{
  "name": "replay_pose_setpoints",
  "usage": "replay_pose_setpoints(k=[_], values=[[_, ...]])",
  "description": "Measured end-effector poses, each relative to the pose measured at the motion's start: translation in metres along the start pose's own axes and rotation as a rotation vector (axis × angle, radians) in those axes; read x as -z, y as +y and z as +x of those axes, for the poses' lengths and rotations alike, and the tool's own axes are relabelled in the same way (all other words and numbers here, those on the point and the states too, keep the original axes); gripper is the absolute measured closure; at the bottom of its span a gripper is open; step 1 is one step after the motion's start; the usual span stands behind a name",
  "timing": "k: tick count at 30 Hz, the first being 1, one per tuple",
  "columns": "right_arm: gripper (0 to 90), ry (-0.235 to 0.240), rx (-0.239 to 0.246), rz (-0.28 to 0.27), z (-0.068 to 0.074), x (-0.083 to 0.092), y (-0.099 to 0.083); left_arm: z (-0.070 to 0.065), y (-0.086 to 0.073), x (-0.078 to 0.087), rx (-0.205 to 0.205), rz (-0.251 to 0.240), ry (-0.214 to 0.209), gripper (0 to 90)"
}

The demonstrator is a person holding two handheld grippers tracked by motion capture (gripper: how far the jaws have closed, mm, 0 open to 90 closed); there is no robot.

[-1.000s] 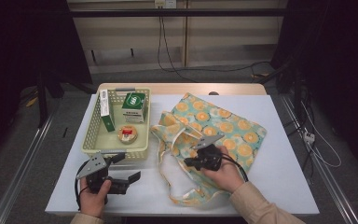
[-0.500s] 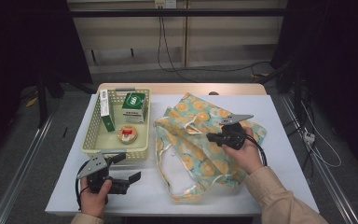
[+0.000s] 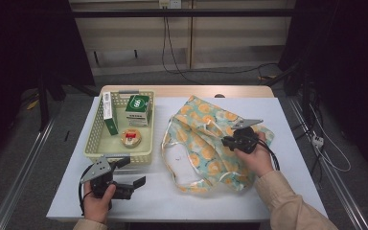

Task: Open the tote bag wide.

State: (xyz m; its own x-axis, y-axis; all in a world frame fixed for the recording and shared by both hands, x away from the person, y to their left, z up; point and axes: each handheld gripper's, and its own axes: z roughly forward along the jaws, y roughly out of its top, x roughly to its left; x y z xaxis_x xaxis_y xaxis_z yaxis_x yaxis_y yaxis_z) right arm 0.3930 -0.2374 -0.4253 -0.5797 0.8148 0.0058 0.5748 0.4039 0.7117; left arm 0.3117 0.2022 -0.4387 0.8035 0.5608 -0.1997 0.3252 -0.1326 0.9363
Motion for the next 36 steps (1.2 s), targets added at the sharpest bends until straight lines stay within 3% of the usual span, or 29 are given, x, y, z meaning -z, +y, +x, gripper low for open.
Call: replay_pose_setpoints(k=[4, 8, 12, 14, 16, 20, 25, 27, 32, 36], values=[[59.6, -0.007, 0.005, -0.027, 0.01, 0.003, 0.005, -0.001, 0.0, -0.002, 0.004, 0.004, -0.003, 4.5], [53.2, 0.014, 0.043, -0.077, 0.027, 0.008, 0.017, -0.001, 0.0, -0.002, -0.002, 0.006, -0.003, 4.5], [51.6, 0.05, 0.114, -0.091, 0.052, 0.007, 0.025, -0.001, 0.0, -0.002, -0.001, 0.006, -0.007, 4.5], [55.2, 0.079, 0.162, -0.06, 0.062, 0.0, 0.024, -0.001, 0.0, -0.002, 0.0, 0.007, -0.01, 4.5], [55.1, 0.079, 0.171, -0.028, 0.066, -0.009, 0.02, -0.002, 0.001, -0.002, 0.006, 0.003, -0.013, 4.1], [51.3, 0.038, 0.132, 0.016, 0.056, -0.026, 0.009, -0.002, 0.002, -0.003, 0.004, 0.0, -0.02, 4.1], [54.1, 0.03, 0.085, 0.063, 0.041, -0.038, -0.002, -0.004, 0.003, -0.006, 0.005, 0.004, -0.027, 4.0], [58.6, 0.052, 0.055, 0.05, 0.038, -0.038, -0.004, -0.005, 0.005, -0.009, 0.007, 0.006, -0.022, 3.9], [80.0, 0.029, 0.047, 0.044, 0.032, -0.038, -0.004, -0.012, 0.011, -0.017, 0.009, 0.012, -0.029, 3.8], [88.2, 0.038, 0.032, 0.033, 0.028, -0.039, -0.004, -0.017, 0.015, -0.025, -0.014, 0.021, -0.045, 3.8]])
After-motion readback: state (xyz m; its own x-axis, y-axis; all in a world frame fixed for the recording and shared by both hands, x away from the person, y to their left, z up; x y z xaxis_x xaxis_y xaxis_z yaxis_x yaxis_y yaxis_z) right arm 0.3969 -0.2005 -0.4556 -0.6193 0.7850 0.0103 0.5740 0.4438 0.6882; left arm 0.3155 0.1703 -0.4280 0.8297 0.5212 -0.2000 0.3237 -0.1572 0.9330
